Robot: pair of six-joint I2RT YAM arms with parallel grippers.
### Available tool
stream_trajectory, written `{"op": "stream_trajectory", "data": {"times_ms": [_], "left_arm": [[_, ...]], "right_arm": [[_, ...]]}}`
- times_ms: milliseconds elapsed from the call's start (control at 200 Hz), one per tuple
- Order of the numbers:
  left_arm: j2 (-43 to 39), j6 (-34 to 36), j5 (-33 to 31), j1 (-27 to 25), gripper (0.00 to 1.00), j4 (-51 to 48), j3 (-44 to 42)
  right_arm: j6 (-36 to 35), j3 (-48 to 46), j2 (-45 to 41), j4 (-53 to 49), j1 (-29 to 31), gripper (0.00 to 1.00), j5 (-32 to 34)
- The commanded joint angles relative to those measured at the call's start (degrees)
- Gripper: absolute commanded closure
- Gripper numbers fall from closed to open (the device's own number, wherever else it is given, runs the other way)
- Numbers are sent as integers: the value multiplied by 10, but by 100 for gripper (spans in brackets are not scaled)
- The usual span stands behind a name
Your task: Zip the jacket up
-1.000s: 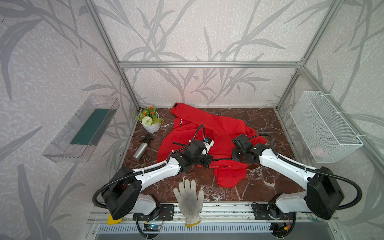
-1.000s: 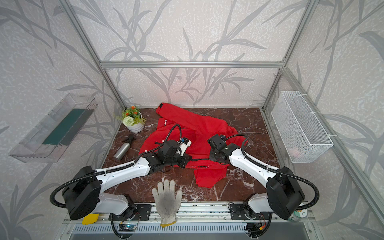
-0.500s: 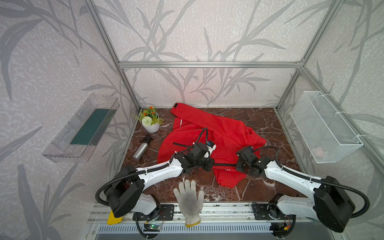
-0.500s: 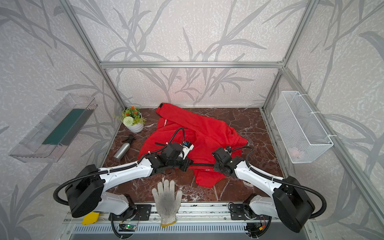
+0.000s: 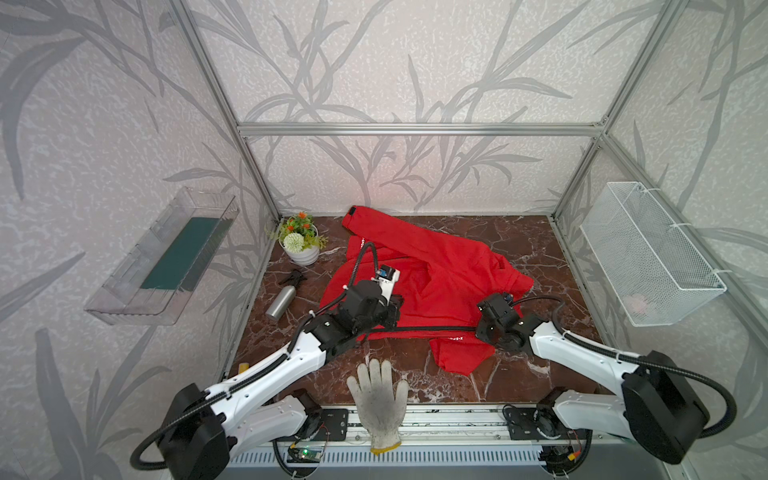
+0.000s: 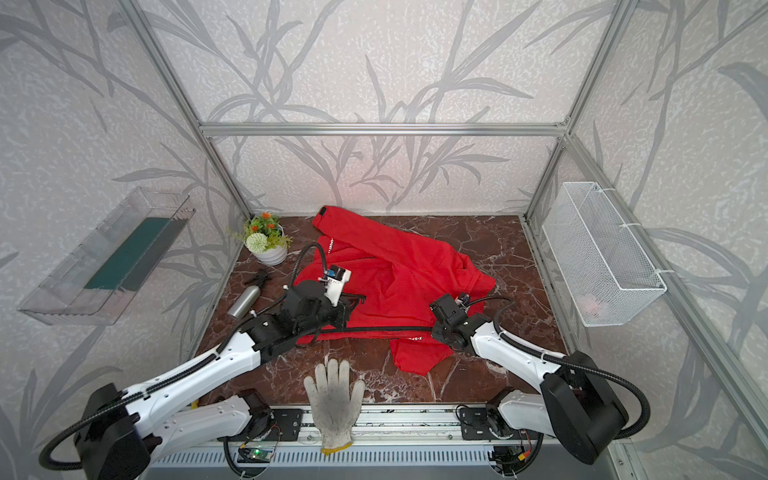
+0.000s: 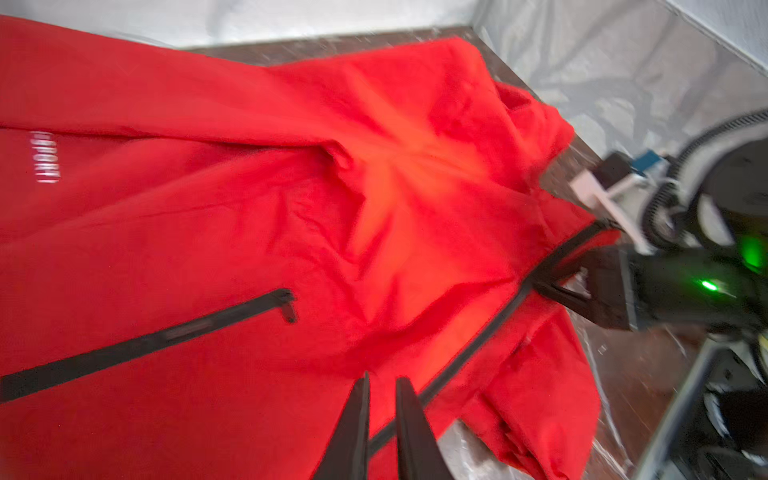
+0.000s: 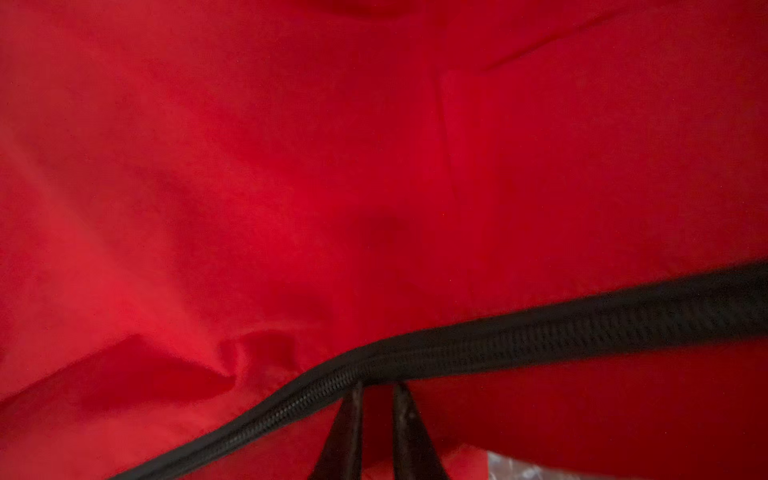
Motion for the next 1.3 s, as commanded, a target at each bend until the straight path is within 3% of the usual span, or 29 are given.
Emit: {"op": "stream_trajectory", "data": {"times_ms": [0,70,135,185,230,275,315,340,445,570,710,820,900,1120,1295], "left_arm": [[-55,28,-28,69,78,-14,-34],[-82,43,-48,111,71,-12,-44],[-95,67,-59,144,55,-6,-47],[-95,87,-67,169,43,4,-51],[-89,95,-88,189,34,17,-53],[-79,100,-109,211,13,29,-53],[-67,103,-127,228,1,45,-53],[-61,107,-136,240,1,59,-55],[-37,134,-194,271,1,144,-81],[1,123,-247,298,1,240,-117],[29,140,-221,304,1,318,-158],[72,156,-197,304,1,440,-209],[105,157,-213,304,1,472,-218],[160,171,-260,311,1,532,-227],[201,158,-242,328,1,600,-229]], "right_arm": [[-40,36,-76,-67,5,77,41],[-60,53,-108,-89,5,75,68],[-92,71,-125,-98,5,71,93],[-130,86,-132,-100,4,63,119],[-165,97,-131,-91,3,49,138],[-208,105,-126,-73,-3,32,146],[-233,112,-117,-59,-16,13,147],[-243,117,-112,-53,-26,0,146],[-280,124,-89,-7,-69,1,154],[-373,53,-88,159,-88,1,251],[-532,-67,-87,411,-88,1,276],[-564,-104,-40,489,-91,1,304],[-606,-131,6,584,-97,1,324],[-668,-144,128,772,-138,1,268],[-636,-154,175,831,-174,1,192]]}}
